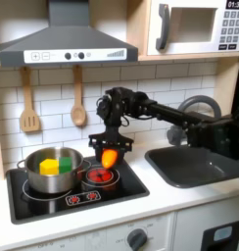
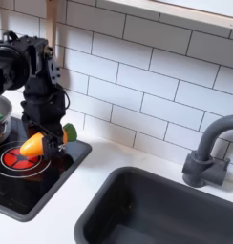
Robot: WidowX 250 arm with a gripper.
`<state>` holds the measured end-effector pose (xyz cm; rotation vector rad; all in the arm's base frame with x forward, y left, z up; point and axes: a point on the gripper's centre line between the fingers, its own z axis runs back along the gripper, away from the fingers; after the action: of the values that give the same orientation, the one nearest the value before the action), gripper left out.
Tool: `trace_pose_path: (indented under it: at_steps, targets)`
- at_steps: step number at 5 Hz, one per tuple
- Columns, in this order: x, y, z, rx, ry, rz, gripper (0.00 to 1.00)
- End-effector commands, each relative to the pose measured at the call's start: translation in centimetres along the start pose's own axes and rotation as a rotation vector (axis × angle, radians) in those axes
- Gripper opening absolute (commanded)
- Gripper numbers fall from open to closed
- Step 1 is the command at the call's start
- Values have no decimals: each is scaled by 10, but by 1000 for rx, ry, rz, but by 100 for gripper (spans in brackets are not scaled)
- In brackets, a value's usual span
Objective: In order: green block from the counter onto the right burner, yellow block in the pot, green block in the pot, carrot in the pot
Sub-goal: 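Put the carrot in the pot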
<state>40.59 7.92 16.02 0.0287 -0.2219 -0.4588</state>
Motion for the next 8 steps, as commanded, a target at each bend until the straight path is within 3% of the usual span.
trace_pose_path:
  at_steps: [1,2,4,6,8]
  targets:
    - [-8,-4,13,-46,18,0,0]
    - [-9,-2,20,-68,17,22,0]
    - [-21,28,42,-44,-14,112,0]
    - [-25,36,54,-38,-27,137,0]
    - [-39,56,65,-32,-31,221,0]
